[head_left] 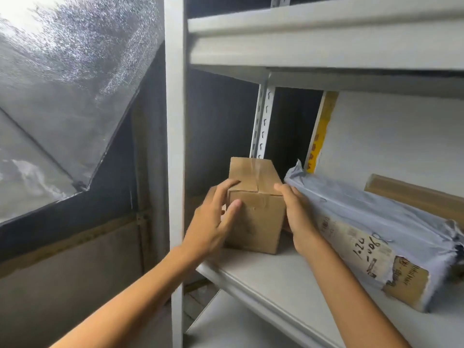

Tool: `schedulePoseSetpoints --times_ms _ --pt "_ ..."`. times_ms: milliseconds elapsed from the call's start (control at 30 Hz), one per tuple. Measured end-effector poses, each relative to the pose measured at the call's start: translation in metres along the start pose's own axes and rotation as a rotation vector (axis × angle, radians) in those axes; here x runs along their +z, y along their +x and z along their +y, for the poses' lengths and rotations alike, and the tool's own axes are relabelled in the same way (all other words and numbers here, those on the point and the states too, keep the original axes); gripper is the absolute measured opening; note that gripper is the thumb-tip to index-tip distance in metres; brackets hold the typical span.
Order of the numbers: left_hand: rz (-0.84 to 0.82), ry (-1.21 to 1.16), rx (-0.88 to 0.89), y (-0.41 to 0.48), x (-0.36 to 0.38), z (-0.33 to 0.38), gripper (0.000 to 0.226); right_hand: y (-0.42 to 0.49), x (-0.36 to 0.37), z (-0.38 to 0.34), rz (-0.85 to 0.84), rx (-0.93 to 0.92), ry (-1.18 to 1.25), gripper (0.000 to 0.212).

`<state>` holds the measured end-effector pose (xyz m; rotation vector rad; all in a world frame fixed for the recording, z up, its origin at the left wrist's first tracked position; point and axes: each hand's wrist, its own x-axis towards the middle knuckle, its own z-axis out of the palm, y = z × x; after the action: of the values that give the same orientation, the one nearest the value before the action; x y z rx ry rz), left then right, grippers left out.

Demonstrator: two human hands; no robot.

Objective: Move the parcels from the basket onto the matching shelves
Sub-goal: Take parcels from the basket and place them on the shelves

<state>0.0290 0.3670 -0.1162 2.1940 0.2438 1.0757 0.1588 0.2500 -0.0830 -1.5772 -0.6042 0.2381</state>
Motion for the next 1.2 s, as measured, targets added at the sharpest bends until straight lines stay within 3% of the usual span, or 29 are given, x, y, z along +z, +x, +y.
schedulePoseSetpoints --times_ms 167,333,667,833,900,1033,1200 --pt "0.137 -0.045 0.055 0.007 0.019 -0.01 0.038 0.005 -0.01 0.01 -0.077 0.073 0.055 0.018" --pt "0.149 -0.09 0.053 0.002 0.019 -0.011 0.037 -0.007 -0.006 0.006 -0.078 0.105 0.108 0.017" --pt "0.112 -0.438 -0.07 -0.04 -0.01 0.041 0.023 -0.084 -0.022 0.001 -0.174 0.023 0.194 0.016" --pt "0.122 -0.352 -0.209 -0.081 -0.018 0.076 0.064 -0.137 -0.04 0.007 -0.152 -0.083 0.213 0.029" --pt "0.084 -0.297 -0.18 -0.101 -0.013 0.093 0.076 -0.161 -0.054 0.01 -0.137 -0.11 0.222 0.032" --pt "-0.004 -0.381 -0.096 -0.126 0.006 0.131 0.073 -0.206 -0.09 0.011 -0.09 -0.137 0.167 0.044" --pt "-0.113 -0.388 -0.013 -0.132 0.037 0.197 0.076 -0.25 -0.159 -0.003 0.048 -0.172 0.112 0.038"
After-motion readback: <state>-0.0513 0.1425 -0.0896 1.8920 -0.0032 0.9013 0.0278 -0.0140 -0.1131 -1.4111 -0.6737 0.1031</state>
